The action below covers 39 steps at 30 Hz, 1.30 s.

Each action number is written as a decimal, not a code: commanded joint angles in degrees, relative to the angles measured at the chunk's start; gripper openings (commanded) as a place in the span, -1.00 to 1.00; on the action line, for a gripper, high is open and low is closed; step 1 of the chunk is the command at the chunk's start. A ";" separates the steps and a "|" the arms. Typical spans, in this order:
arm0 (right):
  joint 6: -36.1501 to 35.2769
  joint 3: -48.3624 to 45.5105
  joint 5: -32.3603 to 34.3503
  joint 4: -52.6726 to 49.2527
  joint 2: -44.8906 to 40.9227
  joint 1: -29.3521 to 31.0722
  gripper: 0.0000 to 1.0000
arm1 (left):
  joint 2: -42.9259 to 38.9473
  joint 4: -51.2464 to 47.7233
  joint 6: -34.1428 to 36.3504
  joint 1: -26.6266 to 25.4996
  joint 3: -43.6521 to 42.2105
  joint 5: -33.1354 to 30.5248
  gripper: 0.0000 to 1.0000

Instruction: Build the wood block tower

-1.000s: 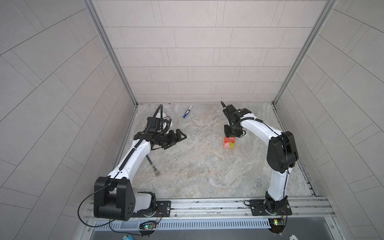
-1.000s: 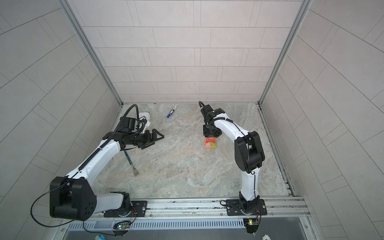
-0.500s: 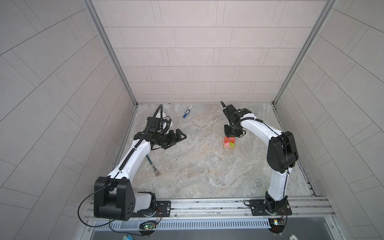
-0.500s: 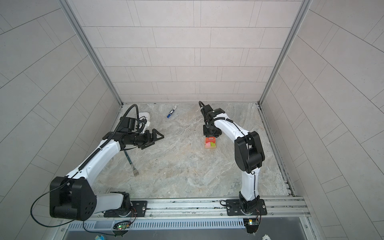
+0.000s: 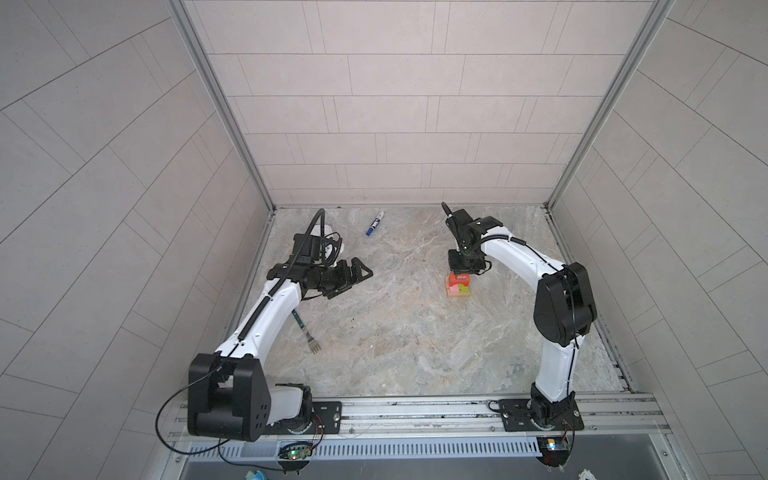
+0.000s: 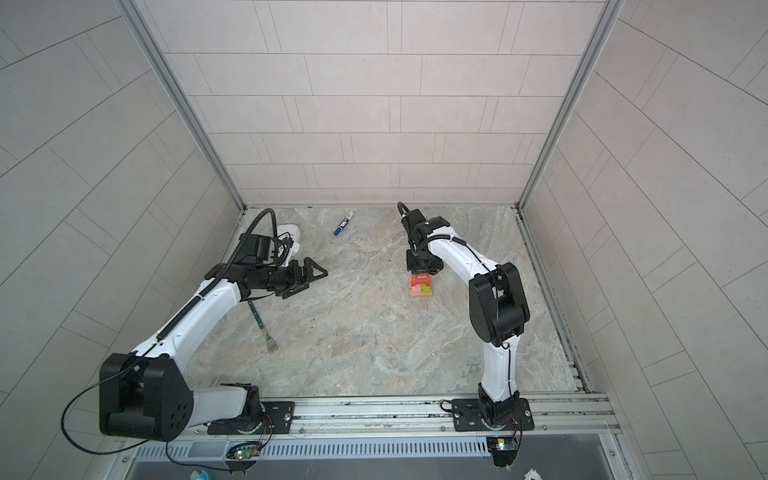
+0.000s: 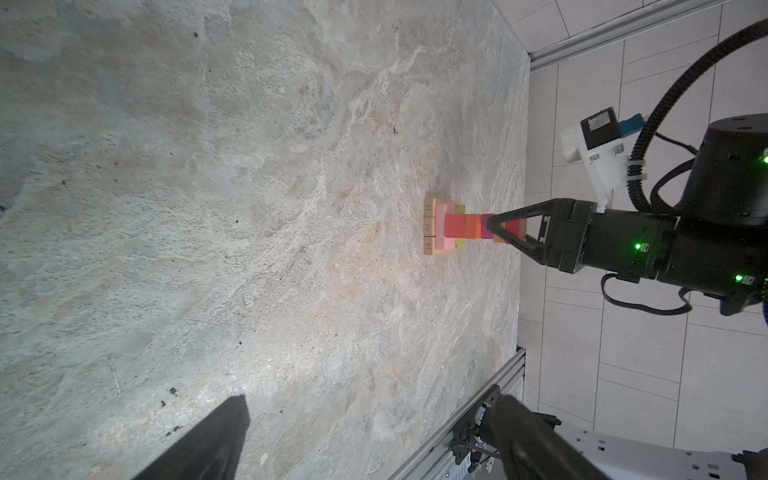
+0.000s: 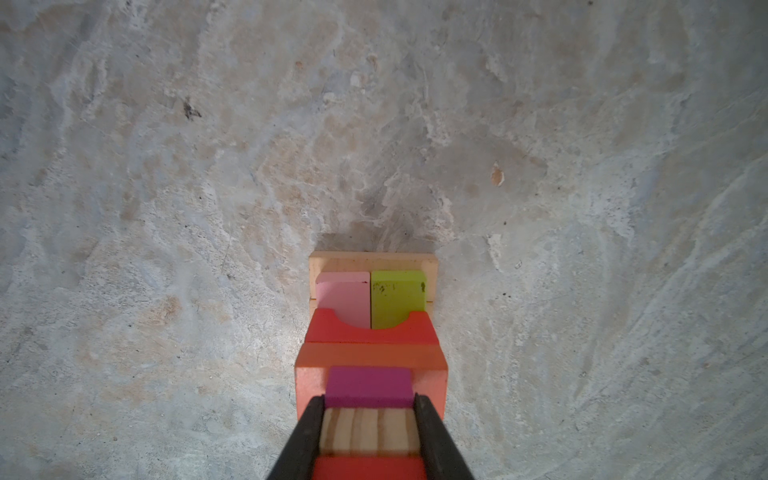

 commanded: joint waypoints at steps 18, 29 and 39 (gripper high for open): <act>-0.90 2.80 1.38 -1.72 -1.54 0.37 0.31 | -1.04 0.46 -0.28 0.32 -0.53 0.44 0.96; -4.12 4.90 3.18 -2.53 -8.52 -0.54 0.54 | 0.20 -0.96 0.50 0.31 0.75 -5.25 0.96; -9.37 -1.95 7.63 4.50 -18.35 -5.34 0.82 | -1.75 -2.30 3.06 0.33 4.15 -23.82 1.00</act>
